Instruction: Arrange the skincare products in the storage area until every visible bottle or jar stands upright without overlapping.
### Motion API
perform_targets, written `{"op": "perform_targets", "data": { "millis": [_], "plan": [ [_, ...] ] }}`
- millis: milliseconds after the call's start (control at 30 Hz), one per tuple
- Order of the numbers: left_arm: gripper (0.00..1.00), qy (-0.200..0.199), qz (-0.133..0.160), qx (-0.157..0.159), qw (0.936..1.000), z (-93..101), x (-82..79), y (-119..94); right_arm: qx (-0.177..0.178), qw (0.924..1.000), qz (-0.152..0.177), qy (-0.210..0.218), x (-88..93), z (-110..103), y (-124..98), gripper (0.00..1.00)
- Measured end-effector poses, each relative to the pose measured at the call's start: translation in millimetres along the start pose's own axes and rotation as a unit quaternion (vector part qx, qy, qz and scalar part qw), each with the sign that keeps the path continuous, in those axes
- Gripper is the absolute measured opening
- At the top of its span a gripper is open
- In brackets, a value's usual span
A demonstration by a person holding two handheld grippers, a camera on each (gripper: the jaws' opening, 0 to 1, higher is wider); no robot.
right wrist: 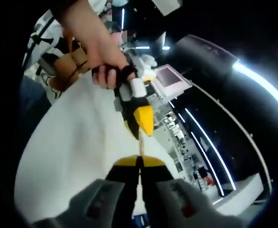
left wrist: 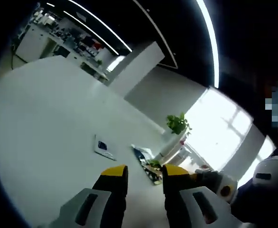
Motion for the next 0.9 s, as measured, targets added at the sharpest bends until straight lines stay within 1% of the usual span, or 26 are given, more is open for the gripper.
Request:
{"op": "perform_targets", "data": {
  "millis": [100,133,200,267,433,533,600,733,900],
  "plan": [
    [0.34,-0.022,-0.005,0.003,0.9997,1.5,2.1,2.3,-0.002,0.9999,0.002,-0.01,-2.1,-0.5,-0.2,0.0],
    [0.34,-0.023,-0.008,0.001,0.9997,0.7,3.1,3.1,-0.003,0.9999,0.003,-0.013,-2.9,-0.3,-0.5,0.0],
    [0.33,-0.029,-0.015,0.003,0.9995,0.6,5.3,3.4,-0.003,0.9998,0.006,-0.017,-4.3,0.4,-0.8,0.0],
    [0.32,-0.043,-0.02,0.009,0.9988,3.8,8.0,4.1,-0.001,0.9997,0.012,-0.022,-7.1,1.8,-1.6,0.0],
    [0.26,-0.058,-0.028,0.013,0.9979,4.1,9.9,4.5,-0.002,0.9994,0.018,-0.03,-10.6,1.9,-1.4,0.0],
    [0.22,-0.071,-0.033,0.02,0.9968,6.8,11.9,4.0,-0.002,0.9987,0.024,-0.044,-14.6,2.1,-1.1,0.0],
    [0.21,-0.084,-0.034,0.025,0.9956,8.7,12.5,3.6,-0.002,0.9984,0.027,-0.05,-17.1,2.4,-1.2,0.0],
    [0.2,-0.091,-0.04,0.023,0.9948,8.2,14.5,2.9,-0.001,0.9979,0.027,-0.059,-18.8,3.3,-1.0,0.0],
    [0.19,-0.108,-0.036,0.029,0.9931,10.4,14.8,2.5,-0.001,0.9977,0.028,-0.061,-19.9,4.2,-1.6,0.0]
  ]
}}
Point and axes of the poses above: the point that each gripper's makers call its tool centre point, and the gripper's own axes: y roughly forward along the fingers, z roughly to its right, x roughly out of its underside, the point moved 2 cm from there along -y, roughly backward along the fingers, and after that the axes turned 9 degrees about z, right-handed, at the moved point
